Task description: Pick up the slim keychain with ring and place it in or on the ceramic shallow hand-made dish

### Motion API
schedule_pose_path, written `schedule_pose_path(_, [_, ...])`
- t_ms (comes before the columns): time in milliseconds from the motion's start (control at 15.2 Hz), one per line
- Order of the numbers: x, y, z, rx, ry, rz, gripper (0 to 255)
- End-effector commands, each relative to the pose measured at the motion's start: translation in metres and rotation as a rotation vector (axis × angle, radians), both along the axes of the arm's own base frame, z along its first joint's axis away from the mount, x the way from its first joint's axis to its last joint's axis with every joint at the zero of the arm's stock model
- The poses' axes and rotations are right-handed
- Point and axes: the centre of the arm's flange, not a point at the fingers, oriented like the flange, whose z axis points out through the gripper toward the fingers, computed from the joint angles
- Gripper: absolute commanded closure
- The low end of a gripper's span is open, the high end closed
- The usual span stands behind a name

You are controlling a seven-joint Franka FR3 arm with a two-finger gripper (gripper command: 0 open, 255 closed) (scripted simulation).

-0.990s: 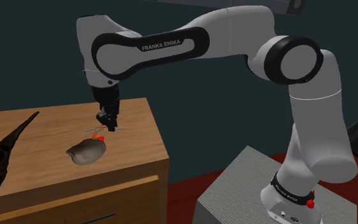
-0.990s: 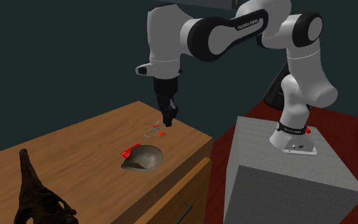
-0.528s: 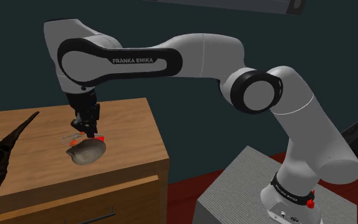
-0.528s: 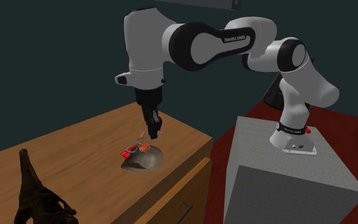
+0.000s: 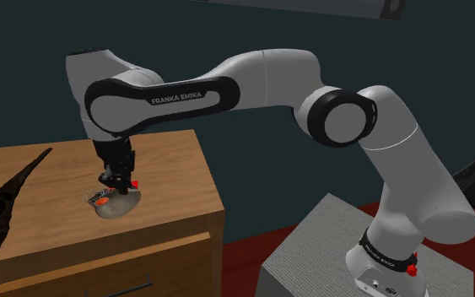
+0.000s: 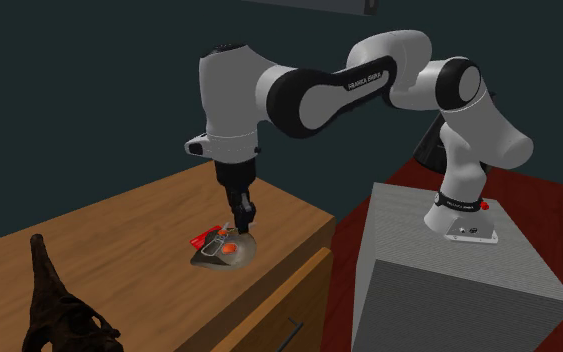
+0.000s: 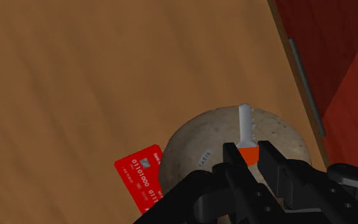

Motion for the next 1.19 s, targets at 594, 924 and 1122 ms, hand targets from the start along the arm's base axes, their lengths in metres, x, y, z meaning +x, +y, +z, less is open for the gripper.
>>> schedule_pose_path(594, [-0.001,0.001,-0.025,0.001,0.0,0.0,255])
schedule_pose_path(924, [-0.001,0.001,-0.025,0.001,0.0,0.0,0])
schedule_pose_path(1122, [-0.001,0.0,-0.012,0.001,0.0,0.0,0])
